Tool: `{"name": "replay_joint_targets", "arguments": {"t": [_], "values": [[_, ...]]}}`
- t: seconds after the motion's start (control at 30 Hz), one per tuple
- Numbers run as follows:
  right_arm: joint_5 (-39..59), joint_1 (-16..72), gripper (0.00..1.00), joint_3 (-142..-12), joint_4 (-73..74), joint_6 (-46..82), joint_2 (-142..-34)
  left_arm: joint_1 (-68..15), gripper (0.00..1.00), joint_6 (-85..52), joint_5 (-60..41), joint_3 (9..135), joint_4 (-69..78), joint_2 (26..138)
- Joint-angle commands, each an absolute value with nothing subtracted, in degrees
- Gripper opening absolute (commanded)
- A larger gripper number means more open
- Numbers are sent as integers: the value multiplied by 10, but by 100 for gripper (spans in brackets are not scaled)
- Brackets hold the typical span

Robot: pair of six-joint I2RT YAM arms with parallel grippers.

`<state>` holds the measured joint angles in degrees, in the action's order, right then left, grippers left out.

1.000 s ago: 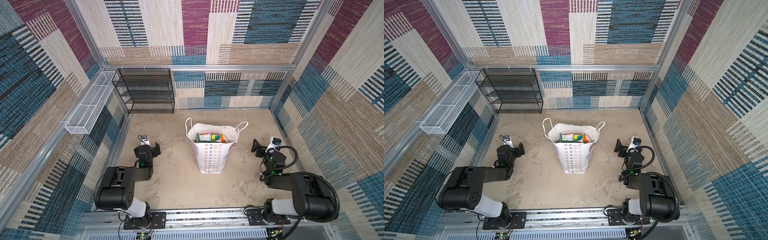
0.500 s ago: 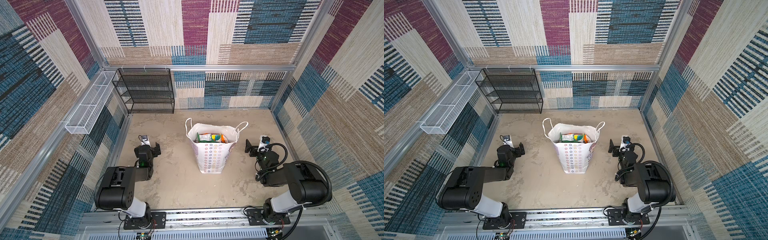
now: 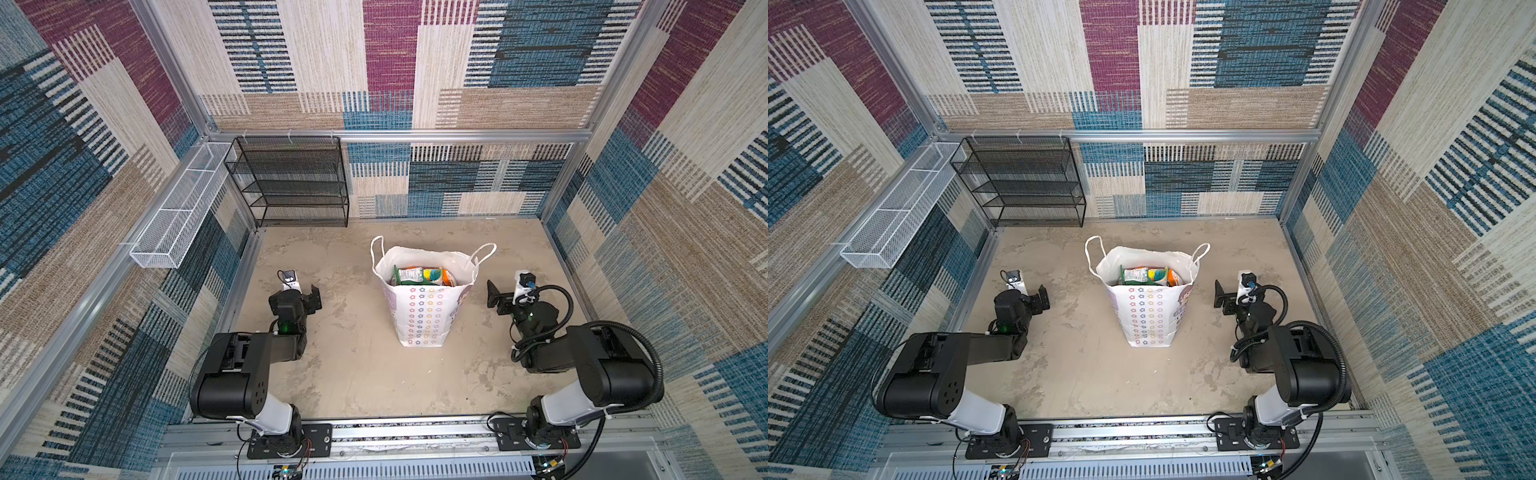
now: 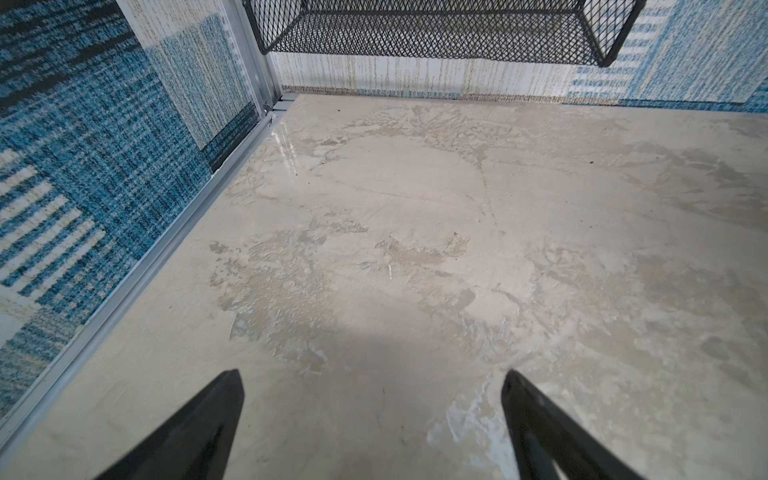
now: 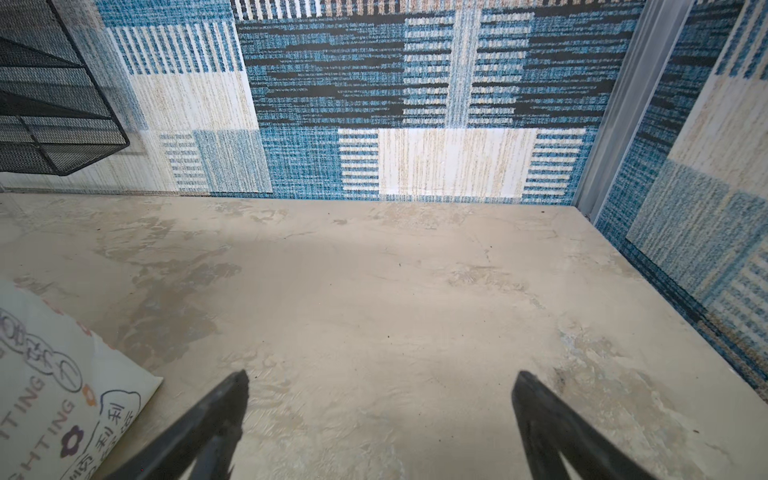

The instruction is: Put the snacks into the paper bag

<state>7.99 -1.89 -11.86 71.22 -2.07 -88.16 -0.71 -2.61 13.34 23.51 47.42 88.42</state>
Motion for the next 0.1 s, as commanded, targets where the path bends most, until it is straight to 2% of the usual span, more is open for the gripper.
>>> {"name": "replay_joint_targets", "arguments": {"t": [0.0, 0.07], "values": [[87, -18, 100, -118, 739, -27, -880, -3, 99, -19, 120, 239, 480, 885], [85, -18, 100, -116, 741, -27, -879, -3, 99, -19, 120, 235, 485, 882]]}}
